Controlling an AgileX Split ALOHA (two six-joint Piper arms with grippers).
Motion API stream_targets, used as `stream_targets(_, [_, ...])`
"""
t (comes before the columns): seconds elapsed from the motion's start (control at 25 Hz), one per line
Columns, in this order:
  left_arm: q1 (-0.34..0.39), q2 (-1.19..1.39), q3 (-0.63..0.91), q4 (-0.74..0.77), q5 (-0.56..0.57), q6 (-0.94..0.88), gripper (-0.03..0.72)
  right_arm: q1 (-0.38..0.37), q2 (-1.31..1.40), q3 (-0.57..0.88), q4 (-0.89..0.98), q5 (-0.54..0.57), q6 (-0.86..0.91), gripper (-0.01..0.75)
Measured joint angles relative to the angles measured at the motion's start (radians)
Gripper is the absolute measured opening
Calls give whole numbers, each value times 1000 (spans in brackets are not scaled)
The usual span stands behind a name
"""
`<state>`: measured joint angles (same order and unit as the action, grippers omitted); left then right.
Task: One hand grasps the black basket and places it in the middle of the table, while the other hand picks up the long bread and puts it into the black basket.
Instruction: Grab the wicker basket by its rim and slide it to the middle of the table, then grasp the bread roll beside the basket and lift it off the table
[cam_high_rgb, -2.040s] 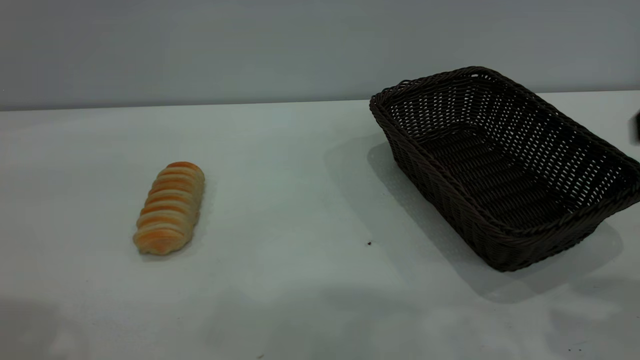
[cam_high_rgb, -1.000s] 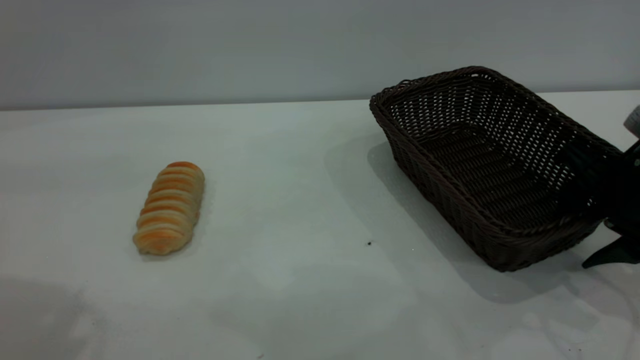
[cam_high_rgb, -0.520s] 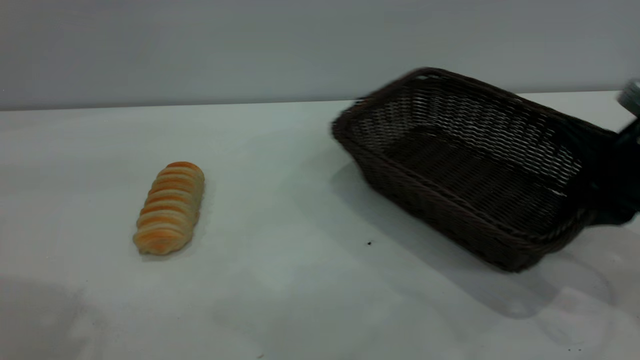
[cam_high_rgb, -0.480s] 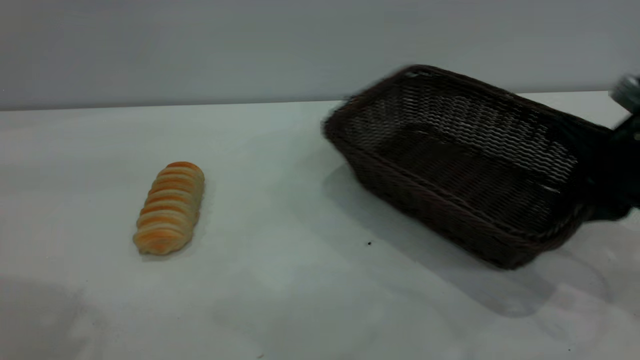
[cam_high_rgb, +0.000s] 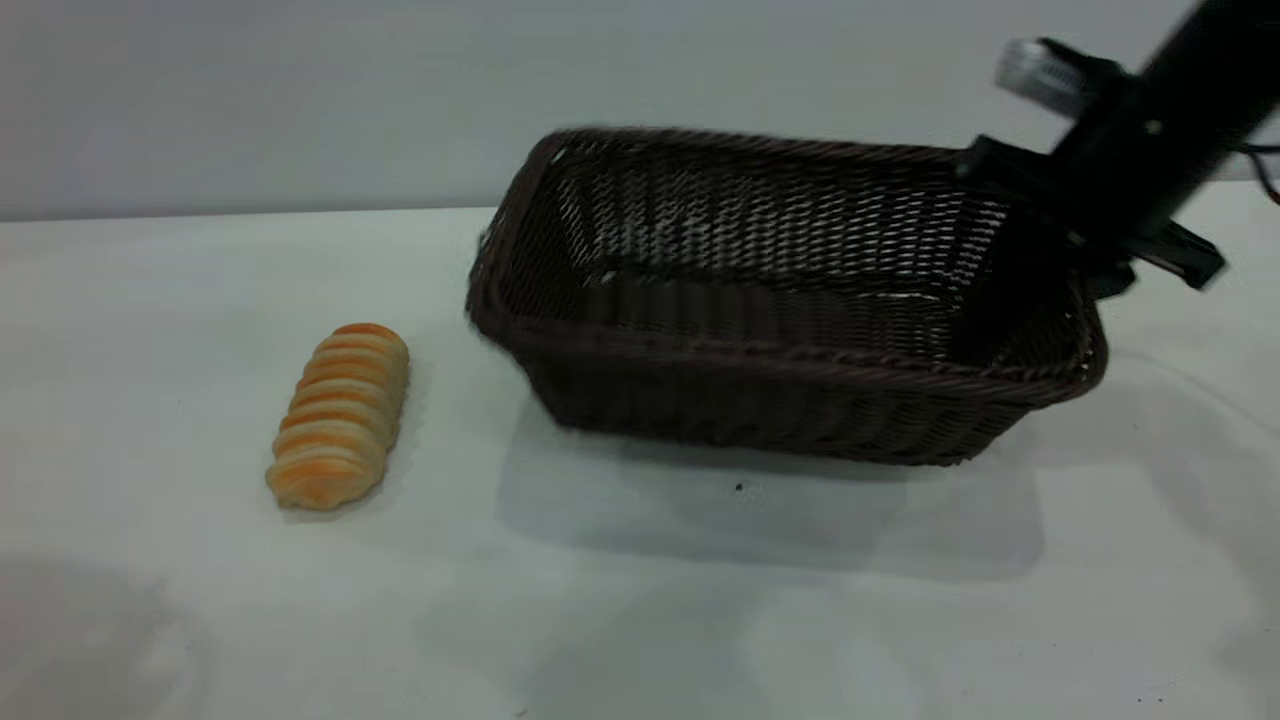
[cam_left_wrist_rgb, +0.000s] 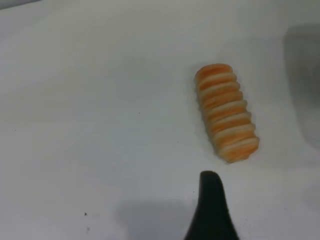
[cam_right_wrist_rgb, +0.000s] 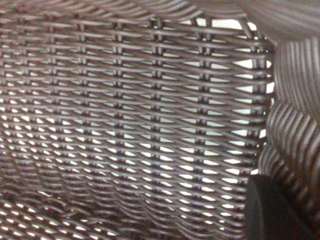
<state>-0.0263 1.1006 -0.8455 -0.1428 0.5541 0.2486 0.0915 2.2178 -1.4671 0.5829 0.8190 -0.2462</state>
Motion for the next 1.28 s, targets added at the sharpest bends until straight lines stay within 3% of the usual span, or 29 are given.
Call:
stream_targets(0.24, [0, 4, 0, 0, 0, 0, 591, 77, 139, -199, -107, 98, 49, 94])
stream_targets(0.6, [0, 50, 0, 0, 0, -1, 591, 74, 179, -221, -157, 44, 109, 110])
stream_targets(0.72, [0, 104, 0, -15, -17, -4, 591, 74, 172, -222, -159, 38, 108, 199])
stream_targets(0.92, [0, 271, -2, -54, -111, -4, 591, 70, 78, -255, -218, 118, 47, 486])
stream_targets(1.0, [0, 354, -12, -73, -140, -4, 591, 70, 8, -261, -249, 166, 10, 566])
stream_targets(1.12, [0, 498, -55, -108, -157, 2, 591, 70, -118, -261, -272, 256, -34, 601])
stream_targets(1.28, [0, 678, -151, -127, -169, 16, 591, 70, -293, -261, -283, 375, -73, 551])
